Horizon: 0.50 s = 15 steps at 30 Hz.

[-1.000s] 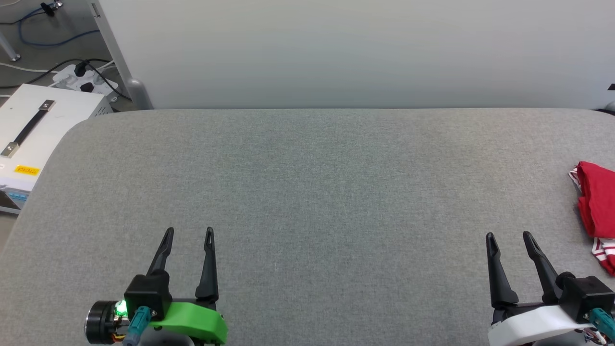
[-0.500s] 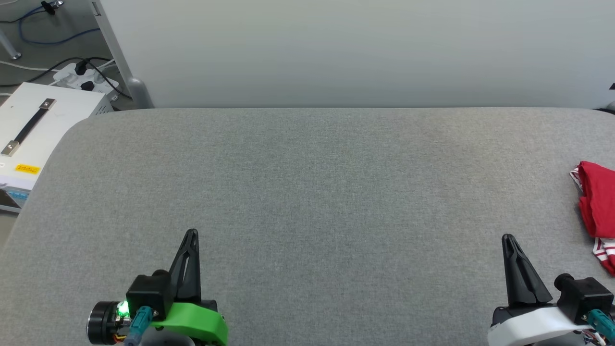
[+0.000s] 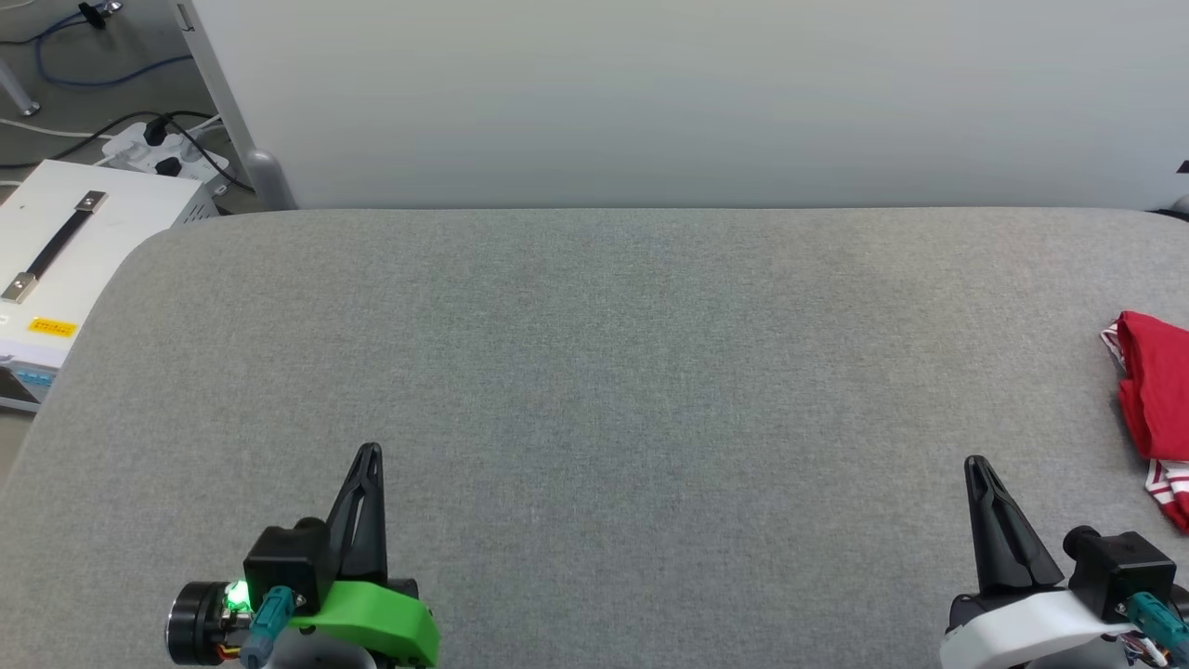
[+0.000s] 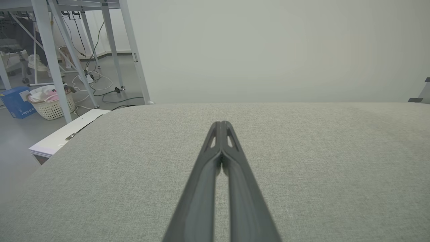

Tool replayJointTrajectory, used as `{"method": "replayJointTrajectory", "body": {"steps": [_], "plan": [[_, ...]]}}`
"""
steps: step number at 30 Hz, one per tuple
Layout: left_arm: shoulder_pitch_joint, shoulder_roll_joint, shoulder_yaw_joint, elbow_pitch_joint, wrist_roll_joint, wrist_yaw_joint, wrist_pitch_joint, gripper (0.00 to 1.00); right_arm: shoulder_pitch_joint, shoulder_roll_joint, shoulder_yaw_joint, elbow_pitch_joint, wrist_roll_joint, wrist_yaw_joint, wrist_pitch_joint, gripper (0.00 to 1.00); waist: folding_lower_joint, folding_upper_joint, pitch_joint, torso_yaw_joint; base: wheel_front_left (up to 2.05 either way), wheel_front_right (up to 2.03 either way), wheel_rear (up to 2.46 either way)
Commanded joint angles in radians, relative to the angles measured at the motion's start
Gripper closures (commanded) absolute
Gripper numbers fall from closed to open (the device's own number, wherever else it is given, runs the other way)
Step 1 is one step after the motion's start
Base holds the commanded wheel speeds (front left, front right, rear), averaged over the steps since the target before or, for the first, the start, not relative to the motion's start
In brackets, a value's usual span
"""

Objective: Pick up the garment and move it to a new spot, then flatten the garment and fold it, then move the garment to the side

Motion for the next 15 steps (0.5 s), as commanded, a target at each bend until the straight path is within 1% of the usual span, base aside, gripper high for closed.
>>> {"method": "replayJointTrajectory", "body": {"steps": [1, 15], "plan": [[-0.005, -0.003, 0.004, -0.006, 0.011, 0.006, 0.005, 1.0, -0.014, 0.003, 0.002, -0.007, -0.01, 0.0, 0.006, 1.0, 0.0001, 0.0, 0.0, 0.0, 0.0, 0.0, 0.0], [-0.009, -0.005, 0.01, -0.016, 0.021, 0.01, 0.033, 1.0, -0.025, 0.005, 0.004, -0.012, -0.029, 0.0, 0.035, 1.0, 0.0001, 0.0, 0.0, -0.001, 0.0, 0.0, 0.0]]}}
